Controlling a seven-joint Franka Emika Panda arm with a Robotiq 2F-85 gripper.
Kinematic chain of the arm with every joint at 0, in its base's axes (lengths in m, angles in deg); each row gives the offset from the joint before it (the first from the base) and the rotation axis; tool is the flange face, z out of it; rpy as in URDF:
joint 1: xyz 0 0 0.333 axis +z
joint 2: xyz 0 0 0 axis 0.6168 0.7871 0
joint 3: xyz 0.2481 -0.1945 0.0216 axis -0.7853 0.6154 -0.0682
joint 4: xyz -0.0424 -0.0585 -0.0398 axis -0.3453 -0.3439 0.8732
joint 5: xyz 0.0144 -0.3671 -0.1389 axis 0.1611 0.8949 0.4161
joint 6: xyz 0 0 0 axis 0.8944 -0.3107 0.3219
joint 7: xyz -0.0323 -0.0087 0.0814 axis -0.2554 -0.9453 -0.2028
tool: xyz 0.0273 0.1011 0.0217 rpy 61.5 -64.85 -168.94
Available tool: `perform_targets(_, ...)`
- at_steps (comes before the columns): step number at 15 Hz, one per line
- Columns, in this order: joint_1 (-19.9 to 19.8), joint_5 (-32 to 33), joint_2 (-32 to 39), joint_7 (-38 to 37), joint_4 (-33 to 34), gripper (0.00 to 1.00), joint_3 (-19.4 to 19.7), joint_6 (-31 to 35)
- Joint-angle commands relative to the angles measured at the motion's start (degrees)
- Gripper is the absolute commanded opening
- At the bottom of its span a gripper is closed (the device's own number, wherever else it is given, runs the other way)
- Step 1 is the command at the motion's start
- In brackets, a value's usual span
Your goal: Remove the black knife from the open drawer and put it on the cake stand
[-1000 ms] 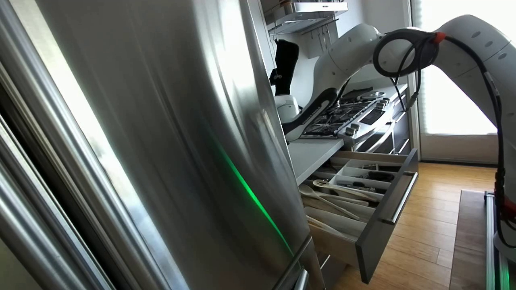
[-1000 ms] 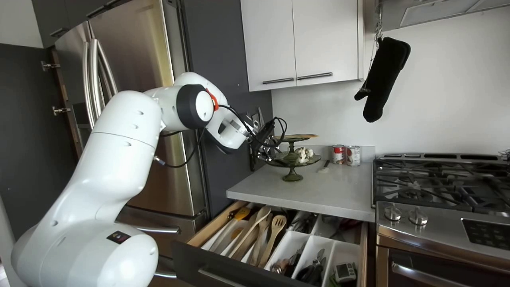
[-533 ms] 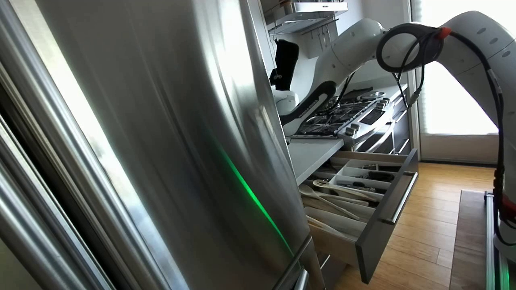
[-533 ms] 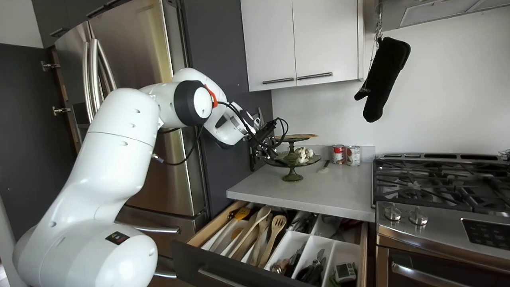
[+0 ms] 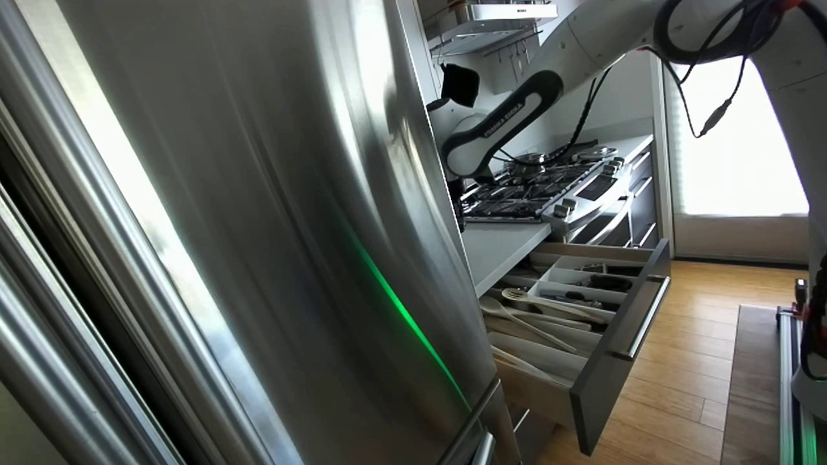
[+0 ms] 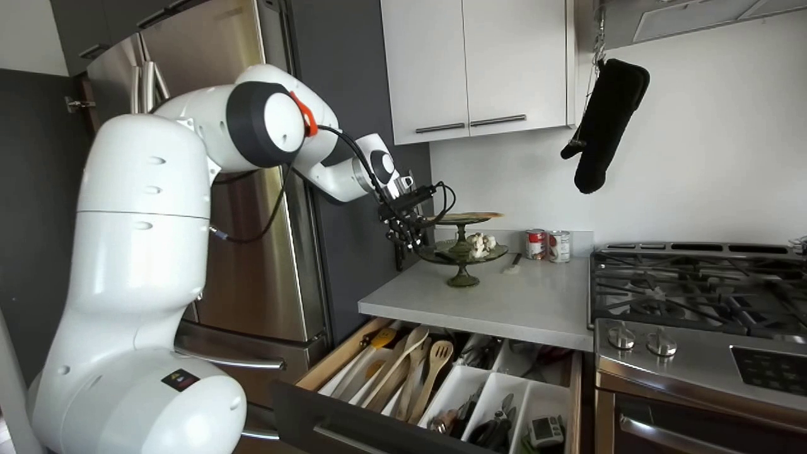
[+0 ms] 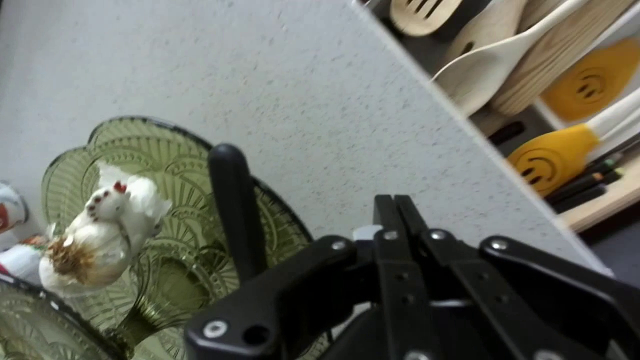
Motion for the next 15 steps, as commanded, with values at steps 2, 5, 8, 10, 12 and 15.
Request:
perform_targets(2, -3.3, -13.7, -14.7, 4.1, -9.8, 0.44, 1.3, -13.0)
perform_targets(5, -4.9, -17.7, -20.6, 2.2, -10.7, 0.66, 4.9, -22.6)
perform_targets(8, -6.6, -18.2, -23.4, -0.8, -10.3, 0.88, 8.7, -29.1)
perform_targets(10, -7.7, -17.4, -24.2, -4.4, -10.3, 0.99, 10.5, -30.8)
perform_targets(12, -8.4, -17.0, -23.6, -9.5, -10.0, 1.0, 11.3, -29.9)
perform_targets(15, -8.1, -16.8, -23.0, -7.2, -8.5, 1.0, 11.8, -30.3)
